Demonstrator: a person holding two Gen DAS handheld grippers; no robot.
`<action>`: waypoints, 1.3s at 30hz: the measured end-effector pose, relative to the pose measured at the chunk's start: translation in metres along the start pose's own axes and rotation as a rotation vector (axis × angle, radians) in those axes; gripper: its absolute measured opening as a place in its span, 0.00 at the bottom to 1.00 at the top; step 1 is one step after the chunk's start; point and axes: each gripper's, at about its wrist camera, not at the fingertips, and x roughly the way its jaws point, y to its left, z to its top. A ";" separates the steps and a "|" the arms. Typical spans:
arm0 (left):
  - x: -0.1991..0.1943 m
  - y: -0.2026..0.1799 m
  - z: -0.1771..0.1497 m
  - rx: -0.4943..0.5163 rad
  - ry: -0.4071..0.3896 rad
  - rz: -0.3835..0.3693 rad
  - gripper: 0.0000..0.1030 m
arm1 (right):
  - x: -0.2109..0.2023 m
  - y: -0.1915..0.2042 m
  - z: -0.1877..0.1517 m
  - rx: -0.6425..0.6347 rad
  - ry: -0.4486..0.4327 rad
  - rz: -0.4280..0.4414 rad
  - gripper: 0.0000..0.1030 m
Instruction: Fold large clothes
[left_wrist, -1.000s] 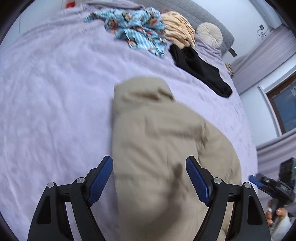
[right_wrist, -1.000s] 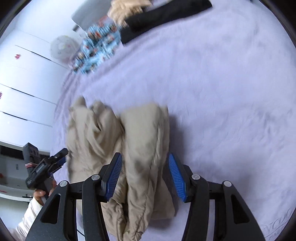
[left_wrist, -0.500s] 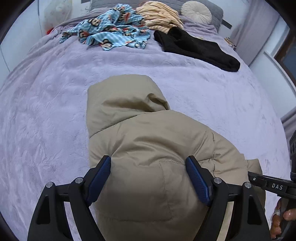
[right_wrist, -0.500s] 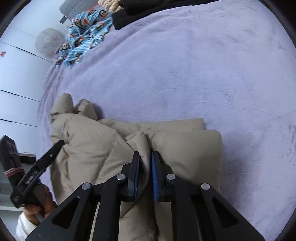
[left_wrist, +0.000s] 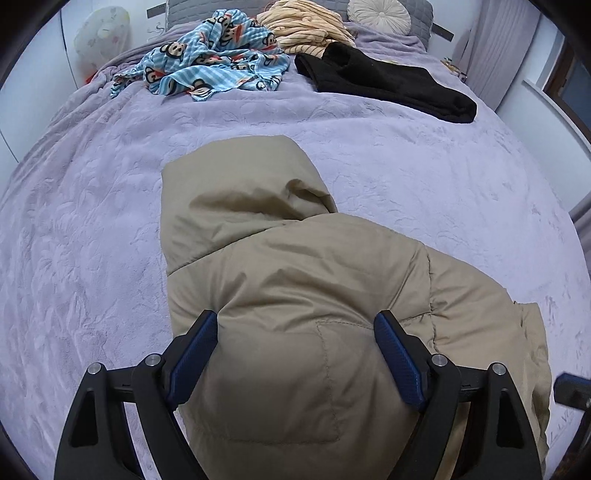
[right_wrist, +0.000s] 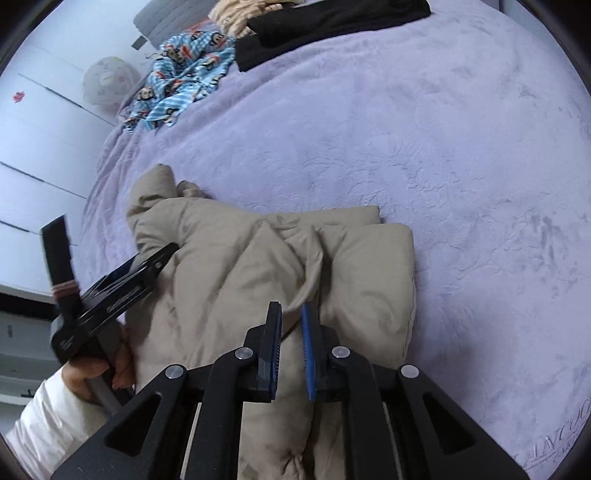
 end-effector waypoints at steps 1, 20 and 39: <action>-0.001 0.000 0.000 -0.001 0.000 -0.001 0.83 | -0.007 0.004 -0.008 -0.013 -0.001 0.011 0.12; -0.084 0.024 -0.111 -0.048 0.124 -0.056 0.83 | 0.011 0.009 -0.081 -0.032 0.121 -0.010 0.12; -0.113 0.001 -0.136 -0.132 0.163 0.005 0.83 | -0.022 -0.002 -0.105 -0.024 0.146 0.007 0.12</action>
